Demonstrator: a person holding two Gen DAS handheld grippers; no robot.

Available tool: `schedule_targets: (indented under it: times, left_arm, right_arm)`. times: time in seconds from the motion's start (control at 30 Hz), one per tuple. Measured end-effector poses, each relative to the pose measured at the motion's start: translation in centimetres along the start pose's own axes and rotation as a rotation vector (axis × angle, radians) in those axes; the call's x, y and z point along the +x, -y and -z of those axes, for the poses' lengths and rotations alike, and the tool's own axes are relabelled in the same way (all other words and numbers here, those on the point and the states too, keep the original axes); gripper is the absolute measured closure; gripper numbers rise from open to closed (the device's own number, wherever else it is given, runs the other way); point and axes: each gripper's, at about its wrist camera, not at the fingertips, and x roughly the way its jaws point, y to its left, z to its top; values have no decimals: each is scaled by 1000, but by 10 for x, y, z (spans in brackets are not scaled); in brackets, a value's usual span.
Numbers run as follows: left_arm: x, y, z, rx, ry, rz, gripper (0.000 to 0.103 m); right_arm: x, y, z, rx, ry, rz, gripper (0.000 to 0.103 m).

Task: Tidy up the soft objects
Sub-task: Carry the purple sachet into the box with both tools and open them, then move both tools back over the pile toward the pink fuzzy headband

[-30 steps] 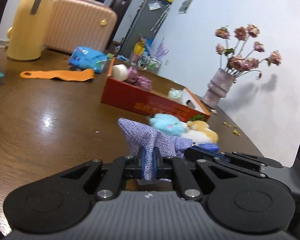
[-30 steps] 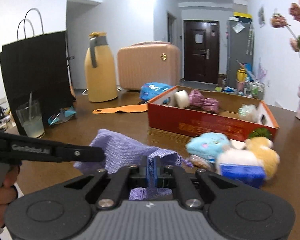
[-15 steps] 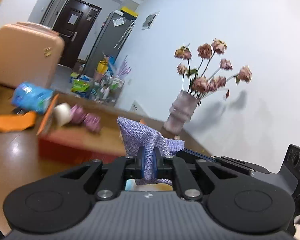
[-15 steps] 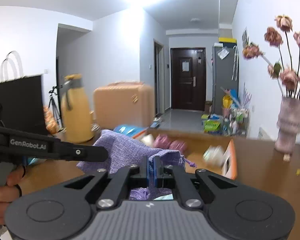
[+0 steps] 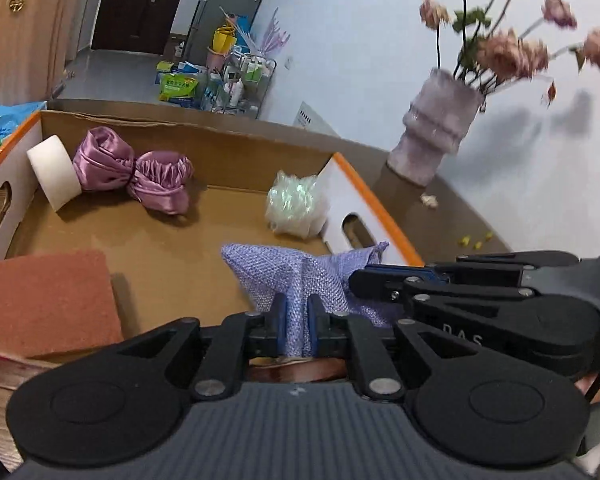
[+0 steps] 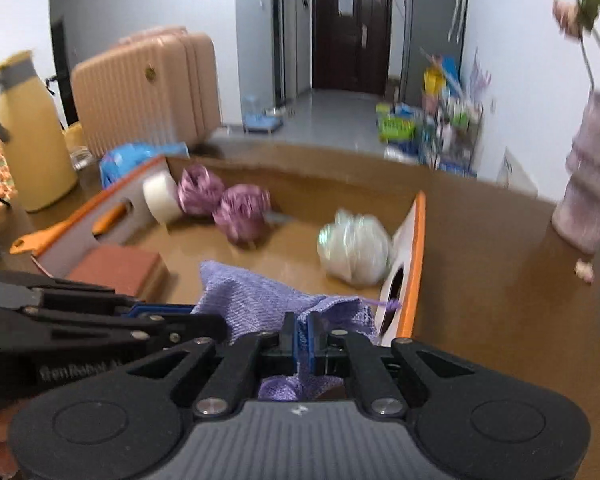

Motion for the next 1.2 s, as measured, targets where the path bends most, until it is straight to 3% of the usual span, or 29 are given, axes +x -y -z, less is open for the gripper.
schedule_targets:
  times: [0.07, 0.2, 0.27, 0.4, 0.57, 0.63, 0.77, 0.87, 0.9, 0.93, 0.97, 1.07, 1.2]
  left_arm:
    - [1, 0, 4, 27, 2, 1, 85]
    - [-2, -2, 0, 6, 4, 7, 61]
    - [-9, -2, -3, 0, 15, -2, 59]
    - [-47, 2, -8, 28, 61, 10, 58]
    - [-107, 11, -12, 55, 156, -24, 57]
    - [-129, 11, -9, 53, 183, -32, 47]
    - [-166, 11, 5, 73, 227, -108, 43]
    - [-191, 16, 23, 123, 309, -228, 25]
    - [-198, 18, 31, 142, 355, -270, 13]
    - [-204, 19, 39, 155, 400, -304, 5]
    - [-209, 20, 45, 164, 430, -327, 4]
    - [-219, 20, 62, 189, 448, -345, 4]
    - [-228, 21, 76, 176, 442, -359, 3]
  right_arm:
    - [8, 2, 6, 33, -13, -2, 93]
    - [6, 2, 13, 65, -9, 19, 91]
    - [-5, 4, 13, 71, 19, 26, 82]
    - [-40, -2, 2, 53, 84, 34, 79]
    - [-91, -21, -6, 34, 176, 34, 68]
    - [-109, -31, -5, 24, 204, 25, 64]
    - [-136, -48, 6, 24, 256, -6, 46]
    - [-149, -58, 26, 29, 319, -1, 43]
    - [-152, -62, 34, 27, 360, 18, 39]
    - [-156, -67, 46, 14, 415, 45, 23]
    - [-161, -72, 59, 4, 484, 88, 8]
    - [-168, -83, 90, -4, 616, 185, 5]
    - [-169, -86, 109, 10, 616, 191, 5]
